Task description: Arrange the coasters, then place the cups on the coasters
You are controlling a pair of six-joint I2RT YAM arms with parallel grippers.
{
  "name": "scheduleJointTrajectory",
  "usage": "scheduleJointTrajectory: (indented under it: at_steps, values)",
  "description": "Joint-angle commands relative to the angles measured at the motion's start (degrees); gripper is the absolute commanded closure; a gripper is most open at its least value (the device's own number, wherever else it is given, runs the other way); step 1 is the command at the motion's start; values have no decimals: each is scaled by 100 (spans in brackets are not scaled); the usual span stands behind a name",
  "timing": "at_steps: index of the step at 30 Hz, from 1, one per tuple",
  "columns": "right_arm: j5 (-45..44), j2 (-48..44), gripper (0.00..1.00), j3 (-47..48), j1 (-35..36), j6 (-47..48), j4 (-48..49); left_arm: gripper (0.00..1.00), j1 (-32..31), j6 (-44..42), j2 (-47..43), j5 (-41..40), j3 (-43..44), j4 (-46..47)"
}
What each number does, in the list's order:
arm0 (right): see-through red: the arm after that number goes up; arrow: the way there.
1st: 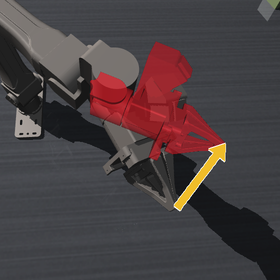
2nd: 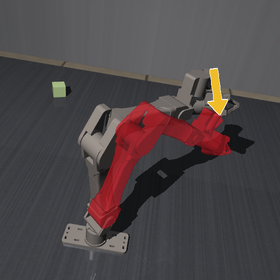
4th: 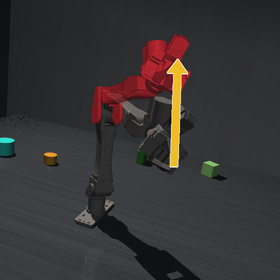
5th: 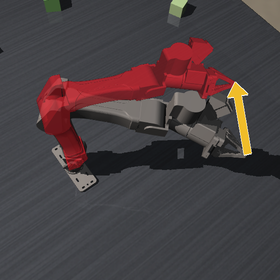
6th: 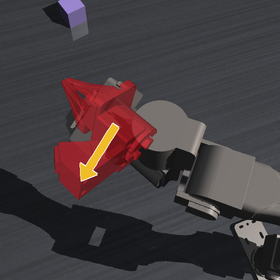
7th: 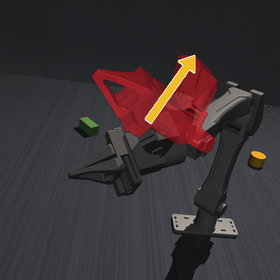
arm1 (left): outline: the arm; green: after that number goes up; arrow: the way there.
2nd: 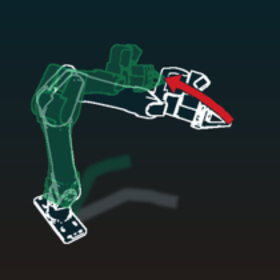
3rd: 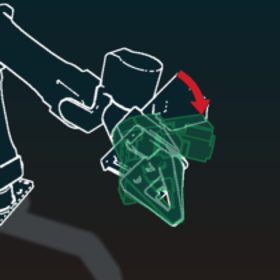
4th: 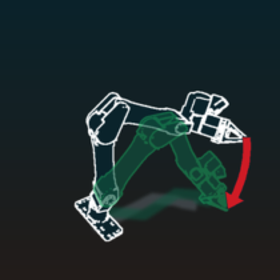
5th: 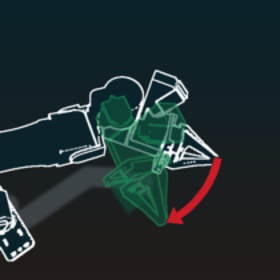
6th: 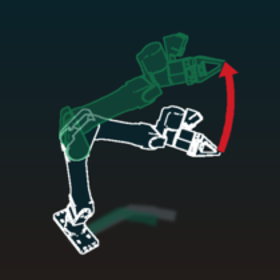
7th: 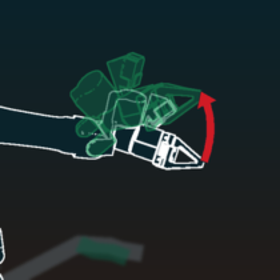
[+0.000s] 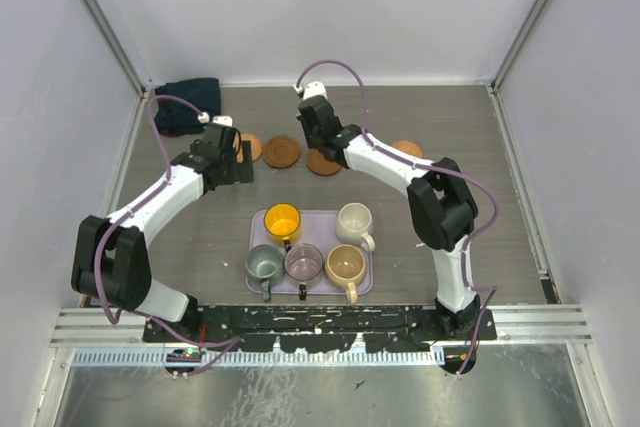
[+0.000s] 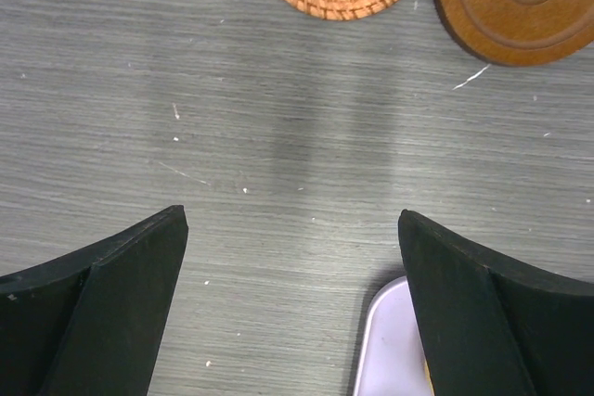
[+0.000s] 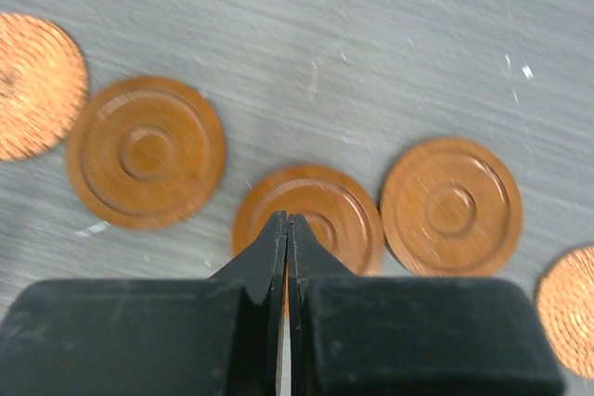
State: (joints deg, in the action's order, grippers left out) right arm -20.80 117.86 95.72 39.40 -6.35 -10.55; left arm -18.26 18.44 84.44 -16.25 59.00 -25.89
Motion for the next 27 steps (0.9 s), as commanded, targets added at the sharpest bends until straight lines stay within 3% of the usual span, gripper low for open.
scheduleJointTrajectory:
  at_steps: [1, 9, 16, 27]
  values:
    - [-519, -434, 99, -859, -83, -132, -153, 2, 18, -10, -223, 182, -61, 390]
    - [-1116, -624, 99, -1285, -209, -354, -540, 2, 20, 20, -195, 350, -108, 460]
    - [-769, -716, 99, -1646, -608, -704, -591, 2, 19, 0, -132, 344, -159, 477]
    - [250, -345, 99, -1715, -644, -736, -666, 2, 20, -2, 15, 283, -148, 492]
